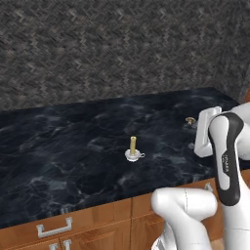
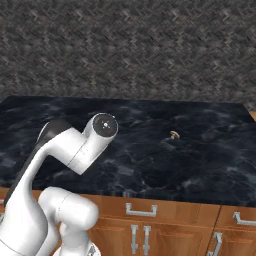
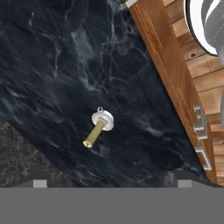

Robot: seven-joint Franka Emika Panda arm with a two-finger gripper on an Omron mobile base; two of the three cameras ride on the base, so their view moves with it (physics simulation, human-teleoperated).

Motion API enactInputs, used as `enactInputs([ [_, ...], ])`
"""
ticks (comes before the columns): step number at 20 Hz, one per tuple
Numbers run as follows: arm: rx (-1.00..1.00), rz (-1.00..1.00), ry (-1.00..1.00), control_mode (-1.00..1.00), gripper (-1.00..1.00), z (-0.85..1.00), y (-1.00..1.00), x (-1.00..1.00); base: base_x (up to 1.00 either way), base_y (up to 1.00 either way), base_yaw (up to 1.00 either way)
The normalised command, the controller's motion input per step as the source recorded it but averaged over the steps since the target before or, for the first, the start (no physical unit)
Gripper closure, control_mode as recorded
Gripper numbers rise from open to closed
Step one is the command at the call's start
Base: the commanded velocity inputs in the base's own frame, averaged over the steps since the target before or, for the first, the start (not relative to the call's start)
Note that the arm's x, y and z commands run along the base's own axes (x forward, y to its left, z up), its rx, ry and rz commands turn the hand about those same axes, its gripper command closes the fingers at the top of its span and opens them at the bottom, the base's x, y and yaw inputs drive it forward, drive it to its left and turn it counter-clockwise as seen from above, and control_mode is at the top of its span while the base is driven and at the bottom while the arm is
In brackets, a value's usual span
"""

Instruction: Pick the candle and jar from the dining table and place them in the open cabinet. Close the cabinet after placing the objects.

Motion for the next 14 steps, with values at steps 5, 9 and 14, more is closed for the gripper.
enactInputs([
  [5, 0.07, 0.00, 0.00, -1.00, -1.00, -0.44, 0.01, 0.11, 0.00, 0.00, 0.00],
  [9, 0.06, 0.00, 0.00, -1.00, -1.00, -0.32, 0.06, 0.37, 0.00, 0.00, 0.00],
  [14, 0.01, 0.00, 0.05, -1.00, -1.00, -0.34, 0.17, 0.56, 0.00, 0.00, 0.00],
])
